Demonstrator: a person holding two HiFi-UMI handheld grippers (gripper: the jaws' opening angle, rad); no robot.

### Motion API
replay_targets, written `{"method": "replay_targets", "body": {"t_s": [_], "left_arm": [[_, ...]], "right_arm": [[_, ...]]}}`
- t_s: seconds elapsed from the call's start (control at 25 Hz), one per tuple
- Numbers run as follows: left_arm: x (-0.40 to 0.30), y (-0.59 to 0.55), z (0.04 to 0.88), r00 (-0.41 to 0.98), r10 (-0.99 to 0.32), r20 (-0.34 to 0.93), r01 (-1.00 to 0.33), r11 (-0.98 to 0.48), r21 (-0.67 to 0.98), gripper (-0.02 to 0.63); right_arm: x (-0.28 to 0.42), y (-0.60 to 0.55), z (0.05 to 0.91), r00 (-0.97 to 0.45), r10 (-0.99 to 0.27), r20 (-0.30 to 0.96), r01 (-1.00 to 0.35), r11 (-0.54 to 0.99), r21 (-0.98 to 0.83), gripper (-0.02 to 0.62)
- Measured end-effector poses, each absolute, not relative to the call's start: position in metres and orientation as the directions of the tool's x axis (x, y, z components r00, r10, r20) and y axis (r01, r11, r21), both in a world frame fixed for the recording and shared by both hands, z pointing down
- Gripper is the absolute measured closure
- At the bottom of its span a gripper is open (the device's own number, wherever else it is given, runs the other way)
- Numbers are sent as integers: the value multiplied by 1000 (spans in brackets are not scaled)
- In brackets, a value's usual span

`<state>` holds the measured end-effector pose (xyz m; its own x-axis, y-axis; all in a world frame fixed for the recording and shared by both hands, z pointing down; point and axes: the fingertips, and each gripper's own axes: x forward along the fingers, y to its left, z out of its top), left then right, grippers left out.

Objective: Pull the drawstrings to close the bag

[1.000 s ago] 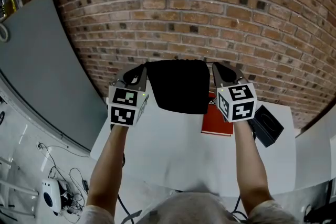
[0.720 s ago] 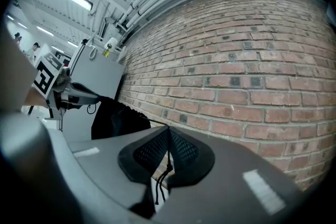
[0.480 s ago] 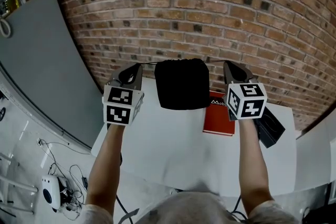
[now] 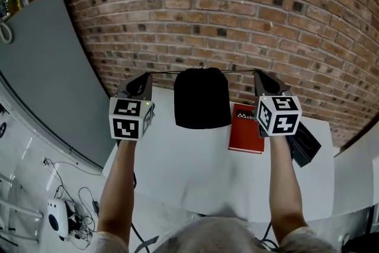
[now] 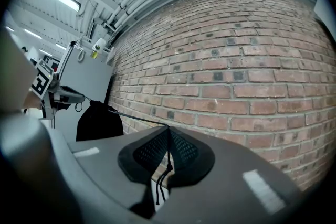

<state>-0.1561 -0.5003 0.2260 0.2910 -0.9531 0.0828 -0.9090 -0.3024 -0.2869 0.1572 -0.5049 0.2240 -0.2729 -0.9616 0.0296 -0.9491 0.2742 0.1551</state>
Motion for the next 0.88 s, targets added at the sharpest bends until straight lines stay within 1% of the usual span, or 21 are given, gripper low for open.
{"method": "replay_targets", "body": {"t_s": [0.24, 0.88], "left_arm": [[-167, -501, 227, 268, -961, 75, -924, -278, -261, 600], [-165, -500, 235, 258, -962, 85, -929, -272, -251, 600]], "right_arm": [[164, -503, 221, -269, -963, 23, -953, 270, 140, 591], [167, -501, 222, -252, -967, 19, -954, 252, 161, 591]]}}
